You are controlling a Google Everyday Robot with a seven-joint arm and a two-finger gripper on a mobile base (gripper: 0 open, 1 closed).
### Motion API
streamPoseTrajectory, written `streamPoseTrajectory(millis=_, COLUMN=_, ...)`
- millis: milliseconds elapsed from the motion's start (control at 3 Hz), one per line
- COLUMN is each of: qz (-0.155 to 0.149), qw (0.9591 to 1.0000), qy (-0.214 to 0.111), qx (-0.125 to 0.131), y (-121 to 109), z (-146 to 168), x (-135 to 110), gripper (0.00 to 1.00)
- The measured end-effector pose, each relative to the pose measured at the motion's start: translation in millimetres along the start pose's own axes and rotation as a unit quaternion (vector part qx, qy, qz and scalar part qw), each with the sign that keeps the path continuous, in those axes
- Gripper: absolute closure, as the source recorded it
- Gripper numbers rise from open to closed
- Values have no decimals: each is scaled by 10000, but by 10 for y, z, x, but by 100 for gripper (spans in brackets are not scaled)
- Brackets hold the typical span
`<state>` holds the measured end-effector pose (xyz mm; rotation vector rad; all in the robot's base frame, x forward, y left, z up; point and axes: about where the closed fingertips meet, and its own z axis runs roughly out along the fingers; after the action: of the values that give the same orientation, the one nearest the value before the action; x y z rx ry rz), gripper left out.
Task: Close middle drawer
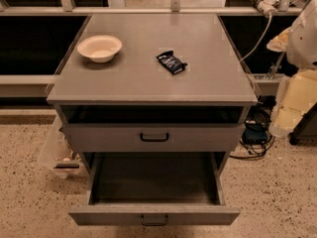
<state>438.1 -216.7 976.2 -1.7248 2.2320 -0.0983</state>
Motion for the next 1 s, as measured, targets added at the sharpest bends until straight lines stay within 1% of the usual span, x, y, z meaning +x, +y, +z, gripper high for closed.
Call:
streamPoseTrajectory(millis=333, qz=-28, qw=10000, qy=-7, qx=85, y=-4, z=-35, x=-24, gripper=0)
streamPoseTrajectory(millis=667, qz=83, qw=9998, qy=-155, qx=-20, y=123, z=212, x=77, gripper=0)
streamPoseTrajectory(millis=1000, qz=491, qw=9947, qy=-729, qx=-541, y=441, z=1014, x=379, gripper=0)
